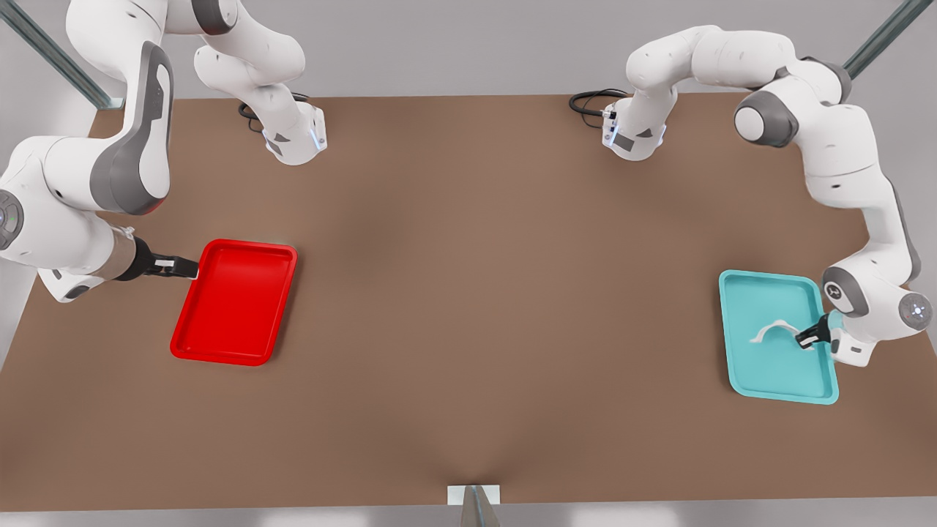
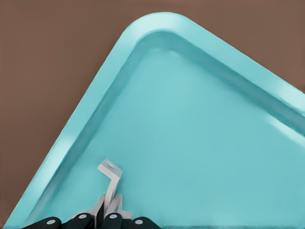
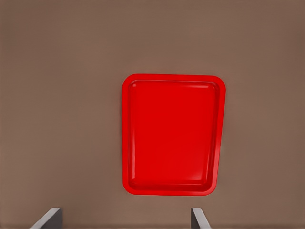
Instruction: Take the drainage pipe clamp from the left arm, pass it to the right arm, and place it in the plate on the right side
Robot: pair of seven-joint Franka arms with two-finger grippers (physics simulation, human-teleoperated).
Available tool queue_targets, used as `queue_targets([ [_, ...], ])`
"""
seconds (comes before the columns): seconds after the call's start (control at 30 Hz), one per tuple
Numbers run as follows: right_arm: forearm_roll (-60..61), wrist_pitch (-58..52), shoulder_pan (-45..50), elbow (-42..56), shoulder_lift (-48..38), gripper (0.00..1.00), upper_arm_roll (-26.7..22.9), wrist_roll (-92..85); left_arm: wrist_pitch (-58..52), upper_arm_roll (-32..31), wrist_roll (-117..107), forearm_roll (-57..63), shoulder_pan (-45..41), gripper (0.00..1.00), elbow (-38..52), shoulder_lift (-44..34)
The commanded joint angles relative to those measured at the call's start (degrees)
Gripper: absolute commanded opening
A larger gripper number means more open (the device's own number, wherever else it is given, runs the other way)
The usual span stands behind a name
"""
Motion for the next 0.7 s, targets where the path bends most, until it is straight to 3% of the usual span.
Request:
queue_targets([
  [0.0,0.1,-0.1,0.0,0.0,-0.1,1.00,0.0,0.0,-3.4,0.0,2.2,-0.5,-0.3,0.21,0.0,-0.8],
  [0.1,0.0,-0.1,-0.1,0.0,-0.1,1.00,0.0,0.0,-9.7,-1.3,2.2,-0.2,-2.9,0.21,0.0,-6.3],
  [0.23,0.0,0.0,0.0,0.0,0.1,1.00,0.0,0.0,-18.8,-1.4,-4.7,-0.5,-17.2,0.21,-0.1,-14.3],
  [0.37,2.1,0.6,0.0,0.4,1.7,1.00,0.1,0.0,-19.9,-1.8,-19.1,-3.5,-26.0,0.21,-0.2,-15.1],
  [0.5,12.3,6.7,2.2,1.9,8.3,1.00,0.8,-7.3,-19.9,-1.8,-34.9,-3.5,-33.1,0.21,0.0,-14.6],
  [0.67,14.1,18.7,3.5,6.3,18.7,1.00,12.1,-31.0,-19.9,-6.2,-60.3,-3.4,-42.2,0.21,2.3,-13.7],
])
